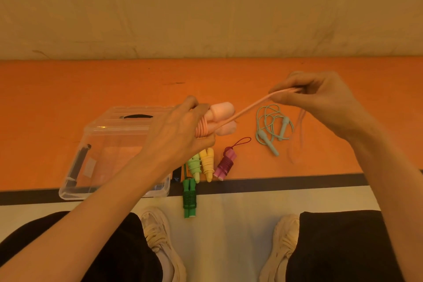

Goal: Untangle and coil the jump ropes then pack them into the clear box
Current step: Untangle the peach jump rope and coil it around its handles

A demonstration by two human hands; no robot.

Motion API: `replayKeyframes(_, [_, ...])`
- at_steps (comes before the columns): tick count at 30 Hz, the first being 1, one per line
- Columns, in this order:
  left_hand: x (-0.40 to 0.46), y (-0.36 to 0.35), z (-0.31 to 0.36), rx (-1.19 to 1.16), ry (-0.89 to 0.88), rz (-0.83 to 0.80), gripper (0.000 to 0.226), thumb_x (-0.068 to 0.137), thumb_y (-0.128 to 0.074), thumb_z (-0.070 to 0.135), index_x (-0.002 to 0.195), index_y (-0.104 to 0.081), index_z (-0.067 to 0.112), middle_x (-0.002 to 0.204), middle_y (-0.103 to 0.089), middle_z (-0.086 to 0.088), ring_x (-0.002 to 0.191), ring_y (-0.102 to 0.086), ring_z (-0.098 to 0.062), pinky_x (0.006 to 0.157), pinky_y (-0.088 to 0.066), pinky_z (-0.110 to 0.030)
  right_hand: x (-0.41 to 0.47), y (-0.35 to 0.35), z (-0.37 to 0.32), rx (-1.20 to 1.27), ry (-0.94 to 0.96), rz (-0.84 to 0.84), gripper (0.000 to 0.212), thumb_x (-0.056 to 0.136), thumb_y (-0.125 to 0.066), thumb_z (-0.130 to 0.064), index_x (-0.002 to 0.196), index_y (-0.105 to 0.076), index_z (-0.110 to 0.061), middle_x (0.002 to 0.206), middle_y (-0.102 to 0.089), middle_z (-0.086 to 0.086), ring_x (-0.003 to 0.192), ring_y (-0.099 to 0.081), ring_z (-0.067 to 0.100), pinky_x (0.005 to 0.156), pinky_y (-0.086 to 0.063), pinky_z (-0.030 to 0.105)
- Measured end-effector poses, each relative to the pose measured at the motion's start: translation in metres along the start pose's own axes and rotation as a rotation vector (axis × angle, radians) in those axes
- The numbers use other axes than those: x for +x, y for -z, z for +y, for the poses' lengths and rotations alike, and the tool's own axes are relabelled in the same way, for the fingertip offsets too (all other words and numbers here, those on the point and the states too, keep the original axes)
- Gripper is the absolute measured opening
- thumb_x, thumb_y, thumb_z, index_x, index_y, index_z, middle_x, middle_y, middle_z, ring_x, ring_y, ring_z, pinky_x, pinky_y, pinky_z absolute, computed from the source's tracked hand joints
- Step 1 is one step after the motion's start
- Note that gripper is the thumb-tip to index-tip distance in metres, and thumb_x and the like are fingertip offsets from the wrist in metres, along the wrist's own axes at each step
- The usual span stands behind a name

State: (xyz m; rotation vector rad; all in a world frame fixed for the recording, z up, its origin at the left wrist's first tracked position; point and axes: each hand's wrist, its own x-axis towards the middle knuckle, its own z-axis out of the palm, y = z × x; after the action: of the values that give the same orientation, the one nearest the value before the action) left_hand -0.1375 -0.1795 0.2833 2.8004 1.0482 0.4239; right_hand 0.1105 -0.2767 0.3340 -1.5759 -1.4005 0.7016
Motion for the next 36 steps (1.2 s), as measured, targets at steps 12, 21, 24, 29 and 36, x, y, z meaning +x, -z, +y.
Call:
replayKeyframes(12, [-0.002,0.004,0.025,-0.187,-0.208,-0.248,0.046,0.083,-0.063,0.051,0.124,-0.051,0.035,0.095,-0.039,0.027,0.081,-0.033,0.001,0.066,-0.04,-0.031,0.025,-0.036,0.007,-0.058,0.078,0.246,0.011,0.074,-0.081,-0.016,0.084,-0.075,-0.016,0.078,-0.064,-0.001,0.069,-0.055,0.0,0.06,-0.041,0.012])
replayKeyframes(21, [-0.014,-0.004,0.034,-0.318,-0.236,-0.168,0.068,0.072,-0.073,0.056,0.115,-0.026,0.033,0.115,-0.062,0.012,0.088,-0.062,-0.011,0.064,-0.052,-0.037,0.028,-0.048,0.011,-0.022,0.023,0.163,0.013,0.072,-0.082,-0.015,0.079,-0.074,-0.023,0.082,-0.071,-0.001,0.079,-0.067,0.017,0.072,-0.053,0.032])
replayKeyframes(24, [-0.015,-0.001,0.032,-0.335,-0.316,-0.162,0.065,0.077,-0.069,0.057,0.127,-0.034,0.036,0.11,-0.055,0.018,0.086,-0.054,-0.003,0.062,-0.051,-0.035,0.028,-0.047,0.013,-0.006,-0.003,0.146,0.012,0.071,-0.082,-0.015,0.079,-0.075,-0.02,0.08,-0.072,-0.006,0.079,-0.068,0.009,0.073,-0.055,0.026])
replayKeyframes(29, [-0.015,0.002,0.027,-0.453,-0.278,-0.106,0.057,0.075,-0.068,0.057,0.121,-0.043,0.035,0.102,-0.048,0.023,0.09,-0.047,0.008,0.065,-0.047,-0.024,0.026,-0.041,0.011,0.041,-0.037,0.162,0.012,0.072,-0.081,-0.013,0.082,-0.075,-0.015,0.082,-0.074,0.002,0.076,-0.067,0.006,0.073,-0.052,0.022])
replayKeyframes(36, [-0.013,0.013,0.0,-0.532,-0.155,-0.033,0.059,0.066,-0.069,0.058,0.116,-0.041,0.043,0.109,-0.056,0.015,0.091,-0.06,-0.01,0.067,-0.053,-0.047,0.016,-0.01,0.016,-0.027,-0.093,0.004,0.018,0.088,-0.064,-0.01,0.105,-0.072,-0.014,0.082,-0.072,-0.002,0.072,-0.061,-0.003,0.068,-0.047,0.01])
